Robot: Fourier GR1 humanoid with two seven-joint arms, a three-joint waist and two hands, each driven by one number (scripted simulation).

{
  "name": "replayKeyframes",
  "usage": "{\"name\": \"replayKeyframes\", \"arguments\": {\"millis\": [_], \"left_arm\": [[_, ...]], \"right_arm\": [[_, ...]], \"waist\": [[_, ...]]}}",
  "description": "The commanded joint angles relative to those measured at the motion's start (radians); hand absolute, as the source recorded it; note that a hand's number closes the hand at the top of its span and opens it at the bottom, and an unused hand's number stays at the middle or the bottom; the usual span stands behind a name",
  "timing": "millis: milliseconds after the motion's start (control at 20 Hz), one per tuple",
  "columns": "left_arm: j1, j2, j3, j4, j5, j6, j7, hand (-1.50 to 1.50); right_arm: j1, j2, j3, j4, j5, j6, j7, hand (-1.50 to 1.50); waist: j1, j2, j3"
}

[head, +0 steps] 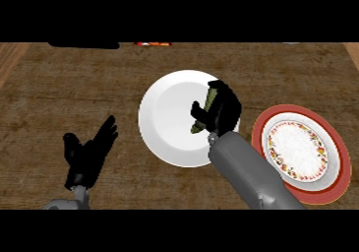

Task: Pick the squash from the plate and place it in the plate

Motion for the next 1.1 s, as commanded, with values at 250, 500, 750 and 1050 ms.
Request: {"name": "replayKeyframes", "arguments": {"millis": [250, 500, 750, 1050], "left_arm": [[-0.008, -0.019, -0.011, 0.036, -0.013, 0.004, -0.002, 0.00], [0.031, -0.024, -0.007, 0.023, -0.020, 0.016, -0.029, 0.00], [0.034, -0.004, 0.020, -0.009, 0.001, 0.009, 0.029, 0.00], [0.098, 0.007, 0.028, -0.004, 0.000, -0.013, -0.034, 0.00]], "right_arm": [[-0.076, 0.000, -0.084, -0.004, -0.376, -0.078, -0.432, -1.50], [0.037, -0.013, -0.143, -0.117, -0.533, -0.162, -0.680, -1.50], [0.164, -0.001, -0.197, -0.238, -0.716, -0.081, -0.875, -1.50], [0.451, -0.032, -0.147, -0.480, -0.860, 0.148, -1.055, -1.50]], "waist": [[0.005, 0.007, 0.000], [-0.022, -0.004, 0.000], [-0.043, -0.014, -0.002], [-0.060, -0.020, -0.003]]}}
